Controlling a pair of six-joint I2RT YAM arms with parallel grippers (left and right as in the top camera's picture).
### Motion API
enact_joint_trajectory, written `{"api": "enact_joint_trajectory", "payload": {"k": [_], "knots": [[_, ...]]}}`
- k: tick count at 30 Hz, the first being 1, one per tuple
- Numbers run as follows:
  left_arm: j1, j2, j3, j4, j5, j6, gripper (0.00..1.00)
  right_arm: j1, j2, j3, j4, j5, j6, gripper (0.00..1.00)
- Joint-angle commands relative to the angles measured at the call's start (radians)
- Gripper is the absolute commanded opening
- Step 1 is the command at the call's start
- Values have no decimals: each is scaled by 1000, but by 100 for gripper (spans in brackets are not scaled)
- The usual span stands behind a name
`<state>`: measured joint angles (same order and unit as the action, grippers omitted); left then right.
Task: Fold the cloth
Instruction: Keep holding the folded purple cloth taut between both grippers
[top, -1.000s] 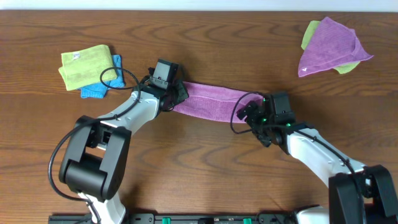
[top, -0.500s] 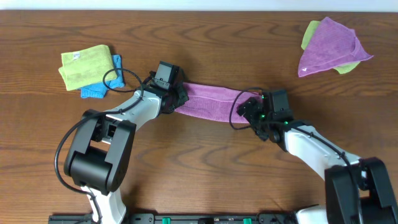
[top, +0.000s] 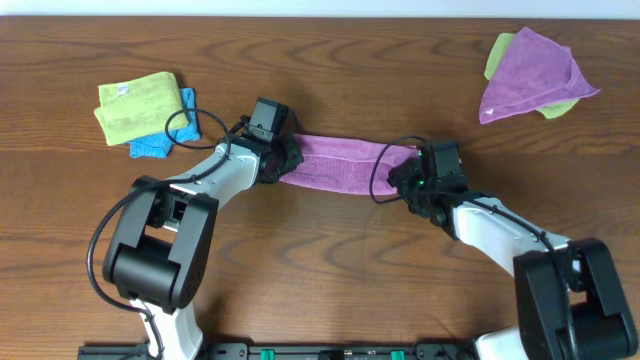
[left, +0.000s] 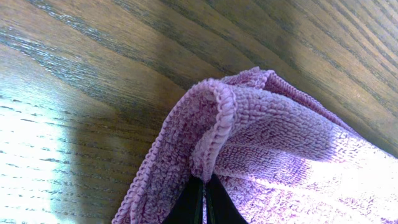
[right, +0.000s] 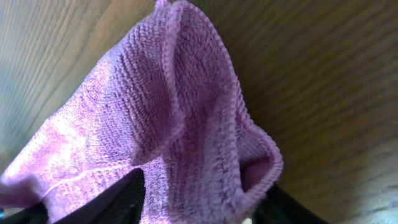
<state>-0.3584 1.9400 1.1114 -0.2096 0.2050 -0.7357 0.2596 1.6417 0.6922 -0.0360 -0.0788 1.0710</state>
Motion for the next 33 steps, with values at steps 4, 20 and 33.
{"api": "enact_joint_trajectory", "payload": {"k": [4,20,33], "knots": [[-2,33,-7,-57,6,8,6,10,30,-23,13,81,-34,33],[-2,33,-7,-116,5,52,6,10,6,-23,101,38,-190,1],[-2,33,-7,-122,5,52,6,77,-129,-21,101,7,-190,1]]}}
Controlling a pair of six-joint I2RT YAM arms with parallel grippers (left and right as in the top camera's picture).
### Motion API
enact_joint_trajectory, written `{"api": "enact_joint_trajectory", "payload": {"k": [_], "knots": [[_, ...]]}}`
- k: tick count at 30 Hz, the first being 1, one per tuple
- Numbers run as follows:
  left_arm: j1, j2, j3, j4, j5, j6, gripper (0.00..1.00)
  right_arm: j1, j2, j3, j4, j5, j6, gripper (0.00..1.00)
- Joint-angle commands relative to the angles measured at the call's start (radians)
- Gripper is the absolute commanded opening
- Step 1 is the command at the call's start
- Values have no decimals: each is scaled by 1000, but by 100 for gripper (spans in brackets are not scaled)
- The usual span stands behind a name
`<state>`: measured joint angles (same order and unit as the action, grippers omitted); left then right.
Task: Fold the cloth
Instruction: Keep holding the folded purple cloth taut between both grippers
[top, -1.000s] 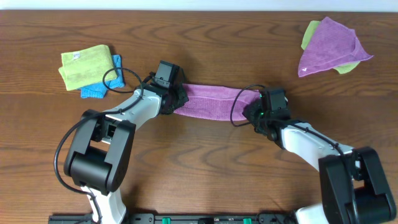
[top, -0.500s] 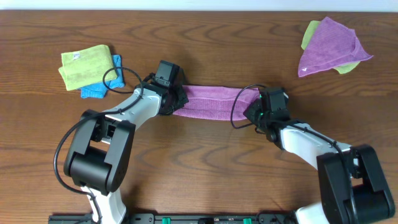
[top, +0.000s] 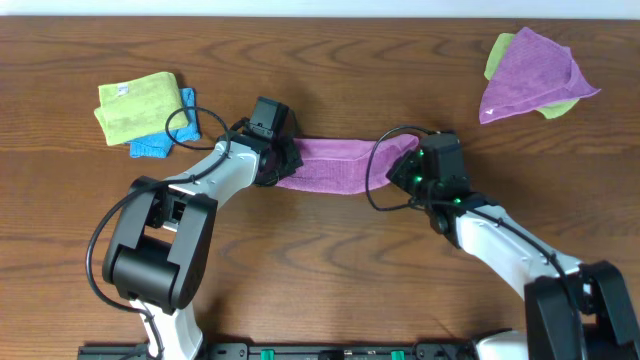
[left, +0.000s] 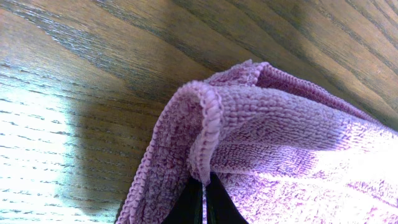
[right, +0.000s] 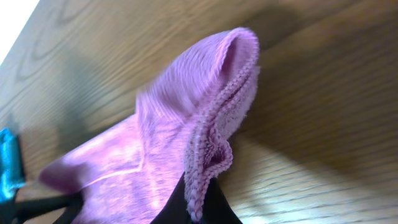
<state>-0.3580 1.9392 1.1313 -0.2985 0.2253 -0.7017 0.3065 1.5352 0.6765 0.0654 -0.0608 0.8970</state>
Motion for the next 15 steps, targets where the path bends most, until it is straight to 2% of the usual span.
{"api": "enact_joint_trajectory", "payload": {"k": [1,15], "knots": [[-3,34,-27,-33,-15,18,6,43,-25,-5,3,-11,-16,2],[-3,34,-27,-10,13,18,6,161,-25,-3,116,-11,0,1]]}}
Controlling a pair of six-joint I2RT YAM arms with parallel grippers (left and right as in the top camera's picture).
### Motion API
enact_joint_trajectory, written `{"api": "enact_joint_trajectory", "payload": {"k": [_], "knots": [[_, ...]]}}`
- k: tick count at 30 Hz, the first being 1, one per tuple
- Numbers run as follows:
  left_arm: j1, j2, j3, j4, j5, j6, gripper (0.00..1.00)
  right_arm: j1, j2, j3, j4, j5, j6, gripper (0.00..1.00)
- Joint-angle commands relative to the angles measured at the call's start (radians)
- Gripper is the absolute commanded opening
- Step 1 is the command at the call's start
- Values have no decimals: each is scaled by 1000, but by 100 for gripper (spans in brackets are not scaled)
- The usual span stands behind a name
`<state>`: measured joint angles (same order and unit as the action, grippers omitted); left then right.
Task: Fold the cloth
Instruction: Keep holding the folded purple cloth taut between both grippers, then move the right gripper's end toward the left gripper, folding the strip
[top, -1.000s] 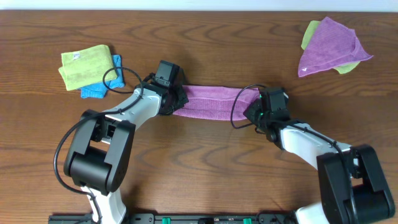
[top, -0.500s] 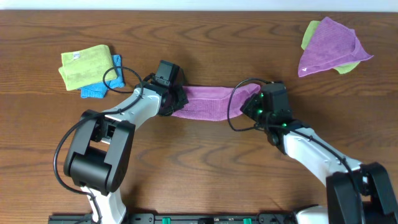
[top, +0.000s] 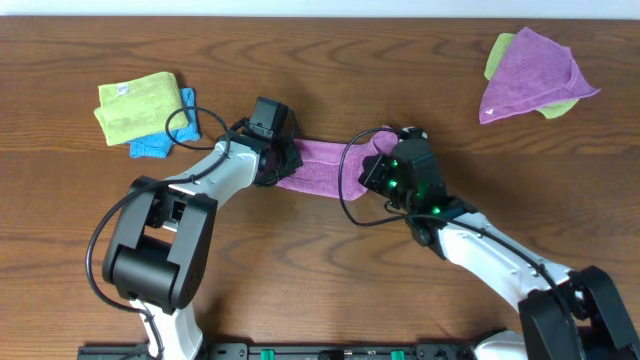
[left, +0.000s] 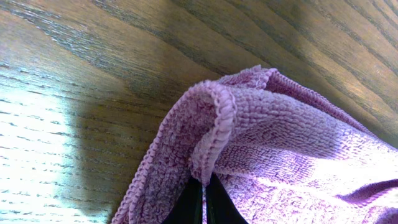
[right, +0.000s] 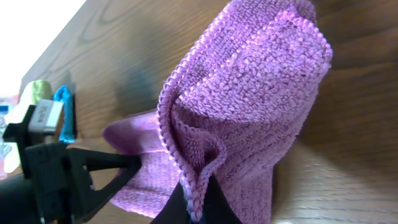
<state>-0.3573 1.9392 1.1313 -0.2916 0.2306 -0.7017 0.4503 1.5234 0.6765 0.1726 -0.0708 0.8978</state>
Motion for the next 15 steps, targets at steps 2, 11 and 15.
{"api": "enact_joint_trajectory", "payload": {"k": [2,11,15], "knots": [[-3,34,-27,-13,7,18,6,27,-13,-3,15,-1,0,1],[-3,27,-18,3,53,42,6,74,-12,19,27,9,-11,1],[-3,6,2,-14,58,68,6,82,-6,44,4,17,-24,1]]}}
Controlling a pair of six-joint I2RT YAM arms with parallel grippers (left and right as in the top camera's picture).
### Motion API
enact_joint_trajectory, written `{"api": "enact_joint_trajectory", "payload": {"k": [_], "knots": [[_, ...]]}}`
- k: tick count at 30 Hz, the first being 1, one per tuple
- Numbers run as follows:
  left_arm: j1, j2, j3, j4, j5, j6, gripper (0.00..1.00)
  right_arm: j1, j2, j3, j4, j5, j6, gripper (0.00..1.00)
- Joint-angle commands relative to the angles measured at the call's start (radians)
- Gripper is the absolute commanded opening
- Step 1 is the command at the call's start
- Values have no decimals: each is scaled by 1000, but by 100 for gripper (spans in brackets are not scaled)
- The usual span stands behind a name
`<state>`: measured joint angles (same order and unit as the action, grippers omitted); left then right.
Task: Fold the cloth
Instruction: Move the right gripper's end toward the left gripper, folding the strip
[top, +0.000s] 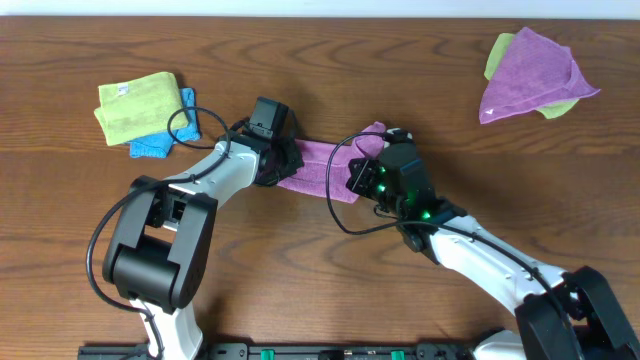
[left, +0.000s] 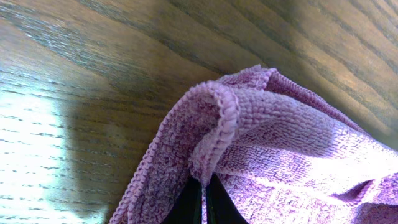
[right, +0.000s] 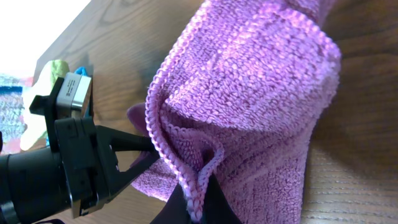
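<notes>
A purple cloth (top: 322, 163) lies mid-table, its right end doubled back over the rest. My left gripper (top: 281, 160) is shut on the cloth's left end; in the left wrist view the hem (left: 214, 124) rises from between the pinched fingers (left: 186, 208). My right gripper (top: 358, 176) is shut on the other end, held above the cloth's middle; the right wrist view shows the folded hem (right: 186, 168) clamped between its fingers (right: 180, 202), with the left gripper (right: 74, 168) close by at lower left.
A green cloth (top: 135, 105) over a blue one (top: 160, 140) lies at the back left. Another purple cloth (top: 530, 75) on a green one sits at the back right. The brown wooden table (top: 320, 280) spreads around.
My right gripper has carried its end of the cloth a little further left, closer to the left gripper. The left gripper has stayed put, still pinching.
At first the cloth lay stretched as a long strip between both shut grippers. Then my right gripper stood further left with its end raised, then over the strip's middle. Now that end is doubled over and near the left gripper.
</notes>
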<state>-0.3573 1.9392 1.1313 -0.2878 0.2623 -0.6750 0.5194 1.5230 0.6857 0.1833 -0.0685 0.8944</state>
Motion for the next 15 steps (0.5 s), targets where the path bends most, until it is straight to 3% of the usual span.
{"api": "enact_joint_trajectory", "payload": {"k": [1,15], "knots": [[-3,-1,6,-23,26,48,6,13,-3,41,-13,14,-21,1],[-1,-110,33,-65,18,99,6,79,91,139,-19,11,-47,1]]}}
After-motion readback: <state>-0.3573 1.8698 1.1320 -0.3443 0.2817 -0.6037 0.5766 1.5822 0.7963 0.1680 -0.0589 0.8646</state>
